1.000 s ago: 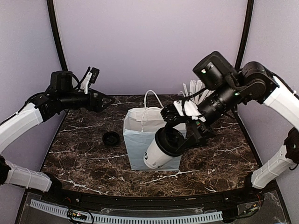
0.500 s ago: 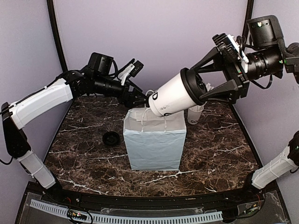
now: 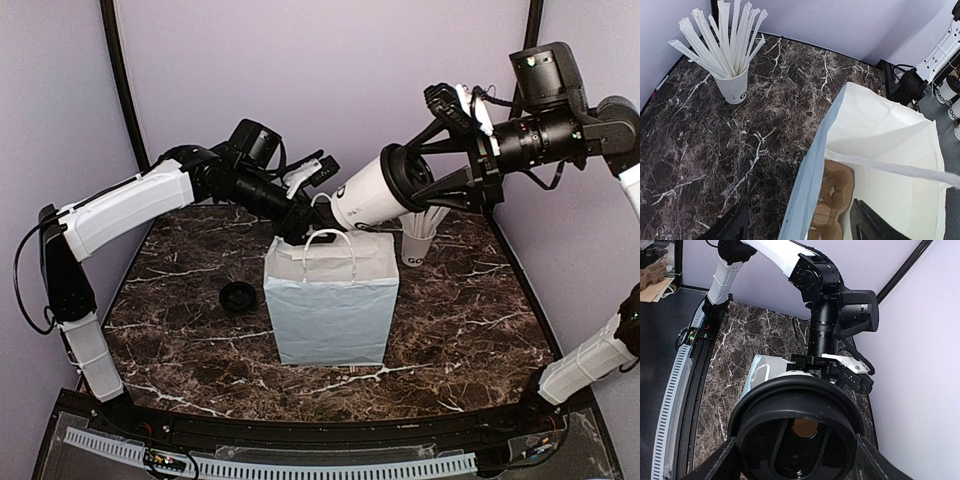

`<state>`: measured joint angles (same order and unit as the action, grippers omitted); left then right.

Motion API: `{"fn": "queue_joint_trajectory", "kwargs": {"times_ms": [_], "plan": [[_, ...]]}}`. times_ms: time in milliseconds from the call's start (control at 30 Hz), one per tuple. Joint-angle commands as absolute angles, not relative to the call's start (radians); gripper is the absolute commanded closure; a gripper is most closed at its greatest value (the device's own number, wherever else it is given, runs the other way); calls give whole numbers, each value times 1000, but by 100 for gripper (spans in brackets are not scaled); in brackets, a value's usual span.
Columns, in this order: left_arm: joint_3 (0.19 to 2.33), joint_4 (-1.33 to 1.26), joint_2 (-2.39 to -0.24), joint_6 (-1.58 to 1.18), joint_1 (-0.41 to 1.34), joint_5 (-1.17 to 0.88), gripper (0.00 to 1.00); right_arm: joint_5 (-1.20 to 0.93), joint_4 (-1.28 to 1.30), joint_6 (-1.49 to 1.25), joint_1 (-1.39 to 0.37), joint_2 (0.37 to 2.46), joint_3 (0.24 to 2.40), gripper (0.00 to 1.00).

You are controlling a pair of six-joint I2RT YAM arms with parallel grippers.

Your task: Pack the takeout coffee

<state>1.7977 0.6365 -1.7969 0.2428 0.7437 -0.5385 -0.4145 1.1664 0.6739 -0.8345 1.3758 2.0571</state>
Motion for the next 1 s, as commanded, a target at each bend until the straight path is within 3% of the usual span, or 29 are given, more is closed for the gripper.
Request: {"fn": "queue_joint_trajectory", "kwargs": {"times_ms": [0, 167, 600, 967], "plan": [[1826, 731, -1788, 291, 746, -556, 30, -412, 1123, 665, -824, 1367, 2007, 45], [1822, 766, -1797, 281, 746, -533, 41, -445, 1143, 689, -824, 1358, 1965, 44], [1910, 850, -1833, 251, 783, -463, 99, -367, 1071, 658, -824, 1334, 1806, 43], [1942, 890, -1791, 79, 865, -270, 100, -317, 1102, 743, -856, 1418, 1772, 44]]}}
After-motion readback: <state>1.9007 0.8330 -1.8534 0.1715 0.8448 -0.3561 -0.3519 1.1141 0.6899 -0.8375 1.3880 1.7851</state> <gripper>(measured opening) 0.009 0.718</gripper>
